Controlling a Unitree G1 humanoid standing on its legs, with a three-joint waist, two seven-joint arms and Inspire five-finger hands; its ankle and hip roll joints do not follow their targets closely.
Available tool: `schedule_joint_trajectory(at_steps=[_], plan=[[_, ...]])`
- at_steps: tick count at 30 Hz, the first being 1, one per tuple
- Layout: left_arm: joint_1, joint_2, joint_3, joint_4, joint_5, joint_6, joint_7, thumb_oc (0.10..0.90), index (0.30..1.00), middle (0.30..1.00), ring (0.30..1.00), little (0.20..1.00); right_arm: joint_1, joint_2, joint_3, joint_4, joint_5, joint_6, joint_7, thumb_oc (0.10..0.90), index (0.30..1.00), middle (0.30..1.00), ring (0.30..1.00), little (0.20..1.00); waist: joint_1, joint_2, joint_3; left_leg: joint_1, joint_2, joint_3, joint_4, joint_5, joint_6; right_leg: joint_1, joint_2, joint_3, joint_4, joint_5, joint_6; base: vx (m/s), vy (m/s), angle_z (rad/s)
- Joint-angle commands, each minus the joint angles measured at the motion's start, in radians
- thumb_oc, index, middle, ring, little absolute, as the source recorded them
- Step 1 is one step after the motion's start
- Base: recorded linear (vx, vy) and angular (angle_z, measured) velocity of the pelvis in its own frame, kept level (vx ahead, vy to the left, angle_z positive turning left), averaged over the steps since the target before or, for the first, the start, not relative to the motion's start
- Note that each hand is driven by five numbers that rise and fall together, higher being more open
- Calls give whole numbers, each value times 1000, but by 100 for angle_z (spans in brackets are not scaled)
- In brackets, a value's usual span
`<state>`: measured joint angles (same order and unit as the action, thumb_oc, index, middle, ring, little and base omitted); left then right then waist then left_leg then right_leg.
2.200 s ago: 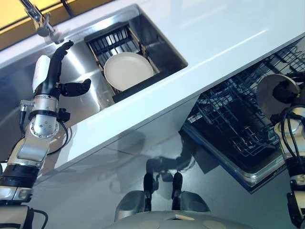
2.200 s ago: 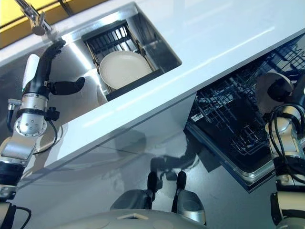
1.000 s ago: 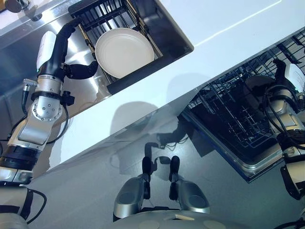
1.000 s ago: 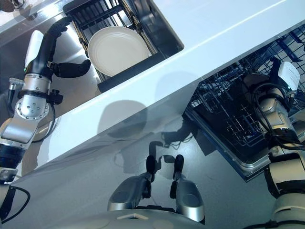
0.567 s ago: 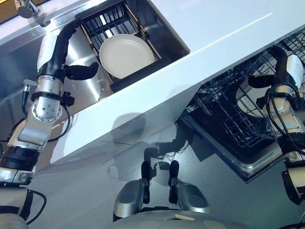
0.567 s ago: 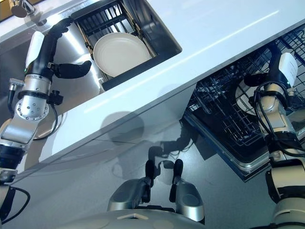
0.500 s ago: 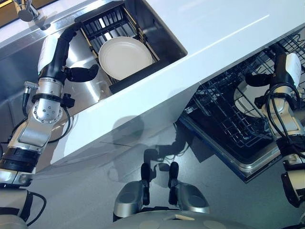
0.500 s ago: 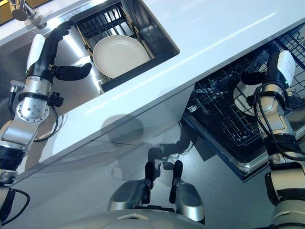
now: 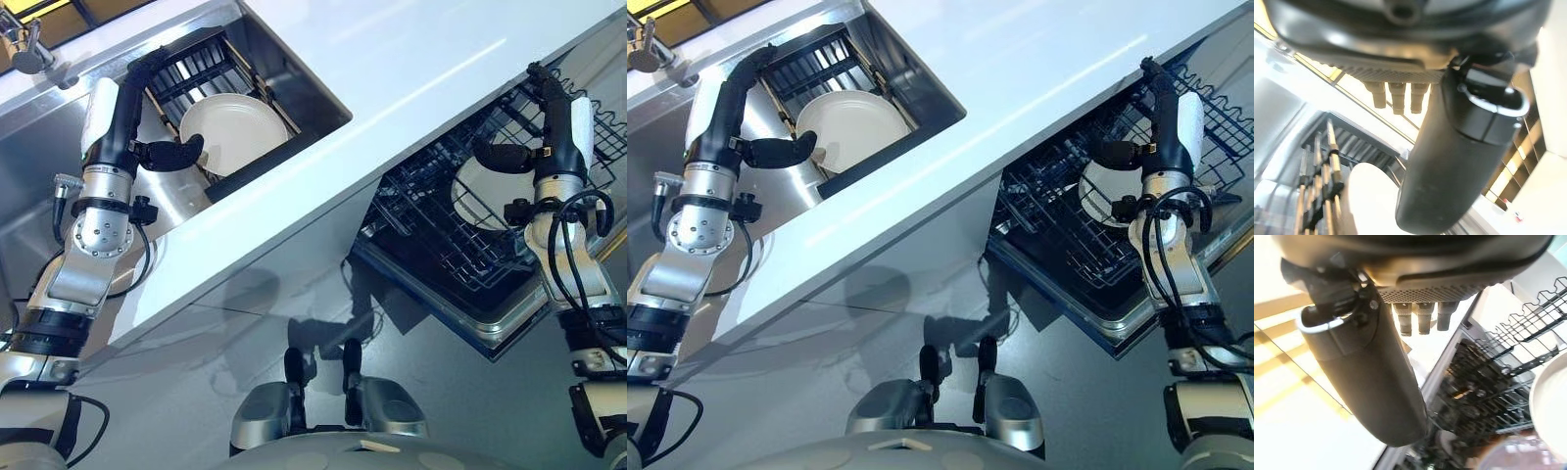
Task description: Pick up plates and place into dishwasher.
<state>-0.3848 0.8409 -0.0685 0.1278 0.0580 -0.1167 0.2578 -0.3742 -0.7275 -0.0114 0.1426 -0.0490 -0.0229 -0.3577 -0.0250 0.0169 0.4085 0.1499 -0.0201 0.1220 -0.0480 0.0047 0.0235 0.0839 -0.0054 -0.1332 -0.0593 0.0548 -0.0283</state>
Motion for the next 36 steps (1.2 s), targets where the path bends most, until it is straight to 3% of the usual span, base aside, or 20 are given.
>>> schedule_joint_trajectory(at_steps=[1, 7, 15, 19, 24, 28, 36], plan=[[1, 25, 58, 22, 70, -38, 35, 800, 900, 900, 900, 900, 70, -30, -45, -75, 21, -124, 23, 800, 900, 900, 900, 900, -43, 8, -256, -49, -37, 35, 138, -159, 3, -7, -10, -14, 119, -160, 89, -16, 172, -17], [-16, 61, 59, 76, 99, 20, 46, 800, 900, 900, 900, 900, 162, 23, -63, -147, 103, -161, 135, 800, 900, 900, 900, 900, -81, 33, -276, -36, -56, 74, 97, -148, 11, -32, -15, 18, 88, -118, 120, -31, 187, -21], [-62, 116, 27, 172, 145, 197, -29, 800, 900, 900, 900, 900, 240, 83, -45, -220, 188, -178, 231, 800, 900, 900, 900, 900, -128, 69, -280, -25, -69, 101, 54, -135, 33, -88, -21, 74, 136, -109, 149, -11, 156, -19], [-109, 147, -11, 253, 168, 252, -50, 800, 900, 900, 900, 900, 244, 88, -33, -260, 191, -202, 251, 800, 900, 900, 900, 900, -148, 79, -273, -28, -76, 118, 61, -143, 44, -114, -29, 98, 161, -97, 163, 12, 138, -22], [-174, 170, -63, 377, 194, 333, -80, 800, 900, 900, 900, 900, 232, 58, -31, -299, 156, -236, 246, 800, 900, 900, 900, 900, -165, 86, -266, -39, -81, 139, 83, -157, 53, -140, -36, 123, 185, -92, 173, 35, 128, -28], [-214, 187, -98, 472, 226, 441, -156, 800, 900, 900, 900, 900, 224, 36, -37, -325, 149, -234, 239, 800, 900, 900, 900, 900, -173, 85, -262, -48, -83, 153, 103, -168, 58, -152, -41, 138, 196, -89, 179, 47, 91, -16], [-256, 182, -99, 570, 156, 499, -214, 800, 900, 900, 900, 900, 234, 21, -50, -328, 165, -202, 236, 800, 900, 900, 900, 900, -183, 82, -263, -53, -86, 166, 115, -176, 63, -164, -46, 149, 211, -88, 184, 59, 52, -11]])
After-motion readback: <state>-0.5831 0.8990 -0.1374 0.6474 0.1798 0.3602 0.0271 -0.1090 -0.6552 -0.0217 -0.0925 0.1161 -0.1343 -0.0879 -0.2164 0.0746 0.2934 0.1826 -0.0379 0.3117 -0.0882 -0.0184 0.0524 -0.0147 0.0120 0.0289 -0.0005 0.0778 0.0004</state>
